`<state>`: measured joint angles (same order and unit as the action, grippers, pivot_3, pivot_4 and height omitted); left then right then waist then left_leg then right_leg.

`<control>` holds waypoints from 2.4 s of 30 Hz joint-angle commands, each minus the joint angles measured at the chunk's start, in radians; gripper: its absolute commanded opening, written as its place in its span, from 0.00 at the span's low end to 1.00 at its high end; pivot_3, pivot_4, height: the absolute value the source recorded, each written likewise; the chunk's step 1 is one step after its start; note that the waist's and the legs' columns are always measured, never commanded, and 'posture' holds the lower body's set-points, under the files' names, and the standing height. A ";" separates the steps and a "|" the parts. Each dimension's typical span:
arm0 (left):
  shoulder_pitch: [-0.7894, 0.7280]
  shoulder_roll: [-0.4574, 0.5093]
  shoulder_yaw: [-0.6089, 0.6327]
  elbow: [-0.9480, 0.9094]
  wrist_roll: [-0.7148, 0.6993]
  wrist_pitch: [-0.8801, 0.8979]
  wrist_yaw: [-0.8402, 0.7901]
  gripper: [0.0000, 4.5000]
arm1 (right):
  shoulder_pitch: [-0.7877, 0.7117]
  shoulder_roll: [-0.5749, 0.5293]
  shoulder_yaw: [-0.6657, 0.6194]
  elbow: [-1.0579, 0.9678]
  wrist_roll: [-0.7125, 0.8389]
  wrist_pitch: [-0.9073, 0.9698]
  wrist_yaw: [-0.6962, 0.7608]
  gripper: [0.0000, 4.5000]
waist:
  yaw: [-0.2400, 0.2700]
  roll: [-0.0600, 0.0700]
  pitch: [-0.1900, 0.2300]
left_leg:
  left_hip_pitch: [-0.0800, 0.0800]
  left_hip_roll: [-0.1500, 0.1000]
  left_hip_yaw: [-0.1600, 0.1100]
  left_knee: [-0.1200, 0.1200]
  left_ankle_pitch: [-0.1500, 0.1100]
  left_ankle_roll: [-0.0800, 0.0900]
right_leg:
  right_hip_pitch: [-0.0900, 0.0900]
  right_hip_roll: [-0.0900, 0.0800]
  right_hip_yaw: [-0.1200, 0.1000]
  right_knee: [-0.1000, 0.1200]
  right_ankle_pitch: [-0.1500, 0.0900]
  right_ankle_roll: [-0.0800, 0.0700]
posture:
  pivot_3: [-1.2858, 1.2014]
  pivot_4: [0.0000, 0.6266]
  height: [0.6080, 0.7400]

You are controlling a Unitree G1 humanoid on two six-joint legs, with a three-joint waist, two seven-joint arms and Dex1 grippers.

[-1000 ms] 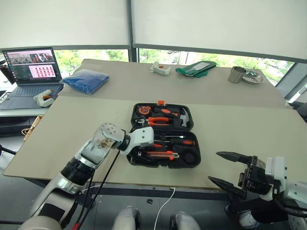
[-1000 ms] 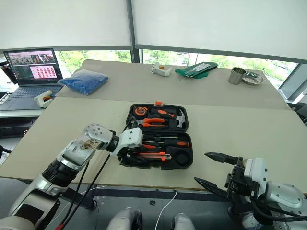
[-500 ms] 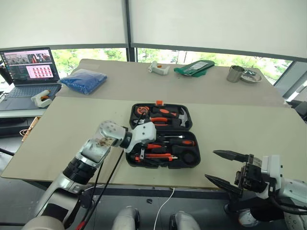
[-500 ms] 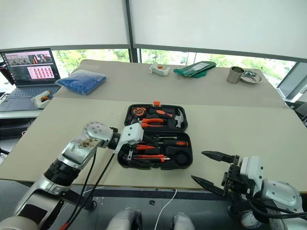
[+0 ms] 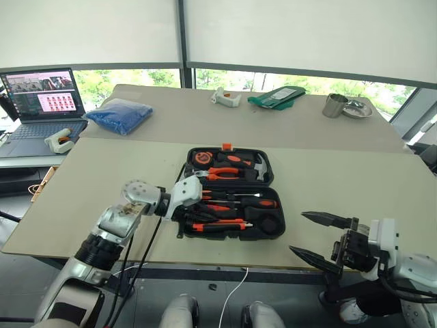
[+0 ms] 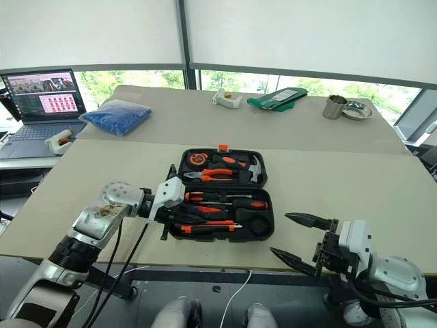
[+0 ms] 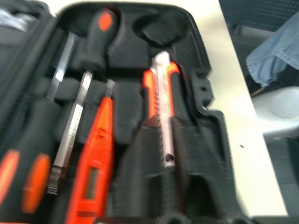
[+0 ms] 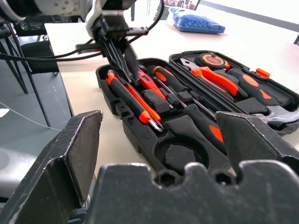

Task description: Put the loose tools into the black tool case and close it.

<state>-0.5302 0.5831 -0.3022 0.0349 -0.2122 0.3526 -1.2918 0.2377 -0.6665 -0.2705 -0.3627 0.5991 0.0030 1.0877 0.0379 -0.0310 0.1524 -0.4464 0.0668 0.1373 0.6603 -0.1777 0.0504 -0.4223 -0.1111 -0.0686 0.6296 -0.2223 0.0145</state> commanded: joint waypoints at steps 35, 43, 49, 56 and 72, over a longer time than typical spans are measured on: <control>0.006 -0.041 0.157 0.139 -0.115 -0.218 -0.065 0.49 | 0.238 0.036 -0.279 -0.012 -0.001 -0.053 -0.048 1.00 | -0.002 0.012 -0.008 | 0.001 0.000 0.000 0.000 0.000 0.000 | 0.001 0.000 0.000 0.000 0.000 0.000 | 0.52 0.24 1.00; 0.055 -0.035 0.250 0.040 -0.269 -0.145 -0.098 0.49 | 0.336 0.082 -0.373 -0.033 0.005 -0.077 -0.066 1.00 | 0.001 0.013 -0.007 | 0.002 0.000 0.000 0.000 0.000 0.000 | -0.002 -0.002 0.000 -0.001 0.000 0.000 | 0.52 0.24 1.00; 0.173 0.041 0.365 -0.079 -0.388 -0.080 -0.110 0.64 | 0.448 0.167 -0.466 0.039 -0.021 -0.148 -0.090 1.00 | -0.004 0.014 -0.008 | 0.002 0.001 0.000 -0.003 -0.001 -0.001 | -0.002 -0.001 0.000 -0.002 -0.001 -0.001 | 0.52 0.24 1.00; 0.284 -0.002 0.452 -0.138 -0.406 -0.172 -0.036 0.99 | 0.465 0.223 -0.500 0.111 -0.168 -0.172 -0.264 1.00 | -0.013 0.017 -0.007 | 0.003 0.001 -0.001 -0.004 -0.001 -0.001 | -0.002 -0.004 0.002 -0.004 -0.001 -0.001 | 0.52 0.24 1.00; 0.330 -0.002 0.418 -0.163 -0.420 -0.208 -0.093 0.99 | 0.145 -0.414 -0.230 -0.022 -0.184 0.610 -0.264 1.00 | -0.023 0.019 -0.005 | 0.006 -0.003 0.000 -0.013 0.000 -0.001 | -0.001 -0.002 0.001 -0.006 -0.002 -0.001 | 0.52 0.24 1.00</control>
<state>-0.1963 0.5794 0.1213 -0.1027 -0.6277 0.1703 -1.3682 0.3981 -1.0644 -0.5147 -0.3916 0.4153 0.5642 0.8192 0.0154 -0.0118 0.1470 -0.4413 0.0621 0.1372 0.6471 -0.1776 0.0498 -0.4236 -0.1136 -0.0668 0.6237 -0.2241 0.0136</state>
